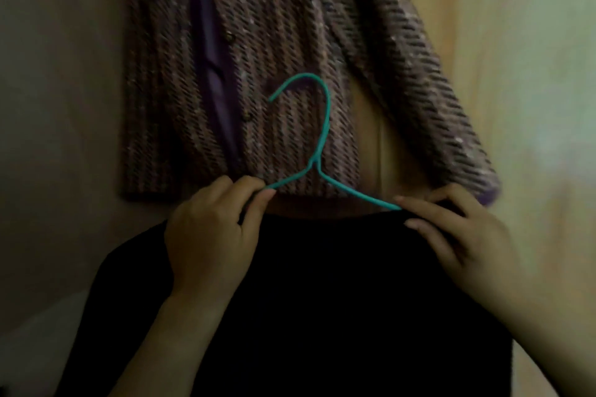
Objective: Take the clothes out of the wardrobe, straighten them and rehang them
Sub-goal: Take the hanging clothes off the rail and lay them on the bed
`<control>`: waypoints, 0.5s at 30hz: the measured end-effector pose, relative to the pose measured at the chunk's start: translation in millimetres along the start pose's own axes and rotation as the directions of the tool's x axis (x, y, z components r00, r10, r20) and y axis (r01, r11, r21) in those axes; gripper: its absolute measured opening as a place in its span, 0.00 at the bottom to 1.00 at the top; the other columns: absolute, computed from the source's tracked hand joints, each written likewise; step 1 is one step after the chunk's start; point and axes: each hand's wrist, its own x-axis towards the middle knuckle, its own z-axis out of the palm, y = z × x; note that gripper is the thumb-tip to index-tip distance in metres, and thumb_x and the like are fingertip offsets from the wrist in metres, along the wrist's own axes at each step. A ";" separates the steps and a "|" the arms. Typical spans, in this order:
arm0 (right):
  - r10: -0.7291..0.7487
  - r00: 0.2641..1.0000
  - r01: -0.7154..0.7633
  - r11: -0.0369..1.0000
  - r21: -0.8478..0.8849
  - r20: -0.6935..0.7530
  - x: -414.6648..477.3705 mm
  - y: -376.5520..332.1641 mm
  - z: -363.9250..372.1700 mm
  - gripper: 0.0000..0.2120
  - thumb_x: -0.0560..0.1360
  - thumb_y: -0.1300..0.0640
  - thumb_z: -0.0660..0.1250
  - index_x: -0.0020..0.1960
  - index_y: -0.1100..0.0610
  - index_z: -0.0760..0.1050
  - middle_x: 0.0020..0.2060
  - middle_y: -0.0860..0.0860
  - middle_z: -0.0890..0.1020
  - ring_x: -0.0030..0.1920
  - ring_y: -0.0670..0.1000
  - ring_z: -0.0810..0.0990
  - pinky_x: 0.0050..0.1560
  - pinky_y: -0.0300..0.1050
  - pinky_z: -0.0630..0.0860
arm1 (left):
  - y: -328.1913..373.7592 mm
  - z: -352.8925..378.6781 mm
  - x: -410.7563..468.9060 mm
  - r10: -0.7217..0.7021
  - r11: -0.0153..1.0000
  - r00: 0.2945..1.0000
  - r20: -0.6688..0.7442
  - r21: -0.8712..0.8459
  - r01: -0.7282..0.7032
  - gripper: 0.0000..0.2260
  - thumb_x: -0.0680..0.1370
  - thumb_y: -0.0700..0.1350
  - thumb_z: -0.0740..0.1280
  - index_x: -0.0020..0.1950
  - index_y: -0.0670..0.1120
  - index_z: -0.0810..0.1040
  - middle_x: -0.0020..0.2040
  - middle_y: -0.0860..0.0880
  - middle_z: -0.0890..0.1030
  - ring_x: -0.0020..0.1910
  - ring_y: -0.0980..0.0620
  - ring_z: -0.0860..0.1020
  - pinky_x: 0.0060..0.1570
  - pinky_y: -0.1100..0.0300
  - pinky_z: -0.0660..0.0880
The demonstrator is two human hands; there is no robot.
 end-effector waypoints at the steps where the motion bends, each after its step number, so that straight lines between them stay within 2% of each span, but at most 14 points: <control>1: 0.024 1.000 -0.024 1.000 -0.019 0.000 -15.4 1.9 -9.4 0.16 0.78 0.46 0.57 0.63 0.47 0.74 0.47 0.48 0.74 0.44 0.44 0.74 0.46 0.35 0.70 | 12.4 6.5 -5.4 0.017 1.000 1.000 0.006 -0.003 -0.017 0.15 0.79 0.54 0.59 0.45 0.47 0.80 0.35 0.48 0.76 0.33 0.45 0.76 0.29 0.56 0.67; 5: 0.172 0.985 -0.170 0.982 -0.084 0.019 -82.6 17.0 -50.4 0.17 0.79 0.47 0.58 0.61 0.53 0.77 0.45 0.51 0.75 0.42 0.46 0.75 0.46 0.30 0.68 | 69.1 33.1 -31.3 0.073 0.995 0.995 0.070 -0.079 -0.067 0.16 0.80 0.55 0.57 0.46 0.47 0.79 0.36 0.46 0.76 0.34 0.42 0.75 0.31 0.51 0.70; 12: 0.354 0.930 -0.368 0.886 -0.284 -0.099 -184.6 35.4 -170.3 0.18 0.79 0.44 0.57 0.61 0.51 0.77 0.43 0.52 0.76 0.40 0.48 0.75 0.36 0.46 0.74 | 202.5 55.8 -64.3 0.208 0.947 0.977 0.056 -0.260 -0.187 0.17 0.81 0.55 0.58 0.46 0.46 0.80 0.35 0.43 0.75 0.35 0.39 0.74 0.33 0.48 0.65; 15: 0.417 0.900 -0.432 0.826 -0.362 -0.123 -228.3 46.6 -238.7 0.18 0.79 0.44 0.57 0.61 0.51 0.77 0.43 0.51 0.75 0.40 0.47 0.75 0.35 0.48 0.74 | 278.9 63.5 -77.7 0.252 0.905 0.965 0.068 -0.370 -0.210 0.16 0.81 0.55 0.59 0.46 0.45 0.80 0.35 0.43 0.76 0.35 0.38 0.74 0.33 0.48 0.65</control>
